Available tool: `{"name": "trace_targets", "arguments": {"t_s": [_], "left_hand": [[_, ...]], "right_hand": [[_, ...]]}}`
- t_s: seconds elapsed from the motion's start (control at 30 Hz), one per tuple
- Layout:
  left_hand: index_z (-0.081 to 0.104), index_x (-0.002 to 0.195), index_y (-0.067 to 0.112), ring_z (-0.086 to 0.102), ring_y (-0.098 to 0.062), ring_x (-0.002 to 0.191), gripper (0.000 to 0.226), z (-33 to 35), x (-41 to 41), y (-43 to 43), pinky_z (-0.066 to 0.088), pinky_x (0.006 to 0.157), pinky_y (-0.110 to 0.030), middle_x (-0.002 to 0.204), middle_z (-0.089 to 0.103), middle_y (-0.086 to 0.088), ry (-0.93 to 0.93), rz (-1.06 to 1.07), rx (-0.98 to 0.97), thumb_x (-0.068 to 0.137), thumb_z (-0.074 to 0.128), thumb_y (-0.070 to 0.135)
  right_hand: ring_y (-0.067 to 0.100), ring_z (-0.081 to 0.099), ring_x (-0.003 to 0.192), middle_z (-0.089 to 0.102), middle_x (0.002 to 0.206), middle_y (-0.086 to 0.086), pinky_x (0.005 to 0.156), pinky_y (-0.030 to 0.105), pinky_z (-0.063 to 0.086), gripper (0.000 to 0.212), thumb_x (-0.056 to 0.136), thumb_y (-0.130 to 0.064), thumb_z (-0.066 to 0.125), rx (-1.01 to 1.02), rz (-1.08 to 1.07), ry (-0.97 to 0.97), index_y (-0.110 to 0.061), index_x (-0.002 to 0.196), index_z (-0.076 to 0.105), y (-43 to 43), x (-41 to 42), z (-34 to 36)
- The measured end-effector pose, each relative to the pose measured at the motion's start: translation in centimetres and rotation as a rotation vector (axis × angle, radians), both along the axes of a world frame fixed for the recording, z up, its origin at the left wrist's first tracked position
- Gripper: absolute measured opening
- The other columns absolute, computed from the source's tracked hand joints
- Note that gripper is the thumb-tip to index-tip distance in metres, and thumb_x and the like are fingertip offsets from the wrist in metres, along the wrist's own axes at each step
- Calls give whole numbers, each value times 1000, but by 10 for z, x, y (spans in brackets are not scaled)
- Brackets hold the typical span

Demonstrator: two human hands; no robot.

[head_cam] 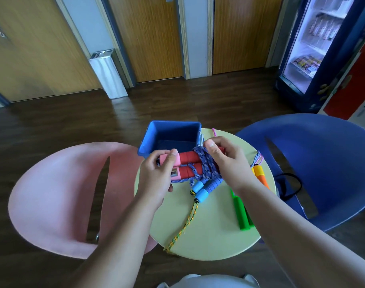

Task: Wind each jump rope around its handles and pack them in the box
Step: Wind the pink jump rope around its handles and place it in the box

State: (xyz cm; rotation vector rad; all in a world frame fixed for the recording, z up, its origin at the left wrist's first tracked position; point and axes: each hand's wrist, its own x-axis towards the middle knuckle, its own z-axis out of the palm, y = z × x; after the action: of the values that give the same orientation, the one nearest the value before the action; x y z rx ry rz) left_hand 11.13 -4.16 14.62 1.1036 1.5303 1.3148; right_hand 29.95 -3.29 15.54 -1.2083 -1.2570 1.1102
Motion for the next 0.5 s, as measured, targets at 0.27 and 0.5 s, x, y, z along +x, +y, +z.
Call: {"name": "trace_targets", "arguments": {"t_s": [0.27,0.5], "left_hand": [[68,82,34,65,-24,57,18,1,25,-4,45,42,-29,70,68,2,114,30,47,84,72,51],[63,77,25,62,-24,56,37,-5,36,2,44,40,-29,74,66,-4,147,98,24,88,60,60]], "right_hand": [[13,76,79,76,90,0,71,31,63,13,98,-34,69,-93,-82,3,-22,100,72,3,7,-8],[3,60,72,64,89,-3,64,19,51,21,108,-38,48,-74,57,-125,-19,106,58,9,27,-15]]}}
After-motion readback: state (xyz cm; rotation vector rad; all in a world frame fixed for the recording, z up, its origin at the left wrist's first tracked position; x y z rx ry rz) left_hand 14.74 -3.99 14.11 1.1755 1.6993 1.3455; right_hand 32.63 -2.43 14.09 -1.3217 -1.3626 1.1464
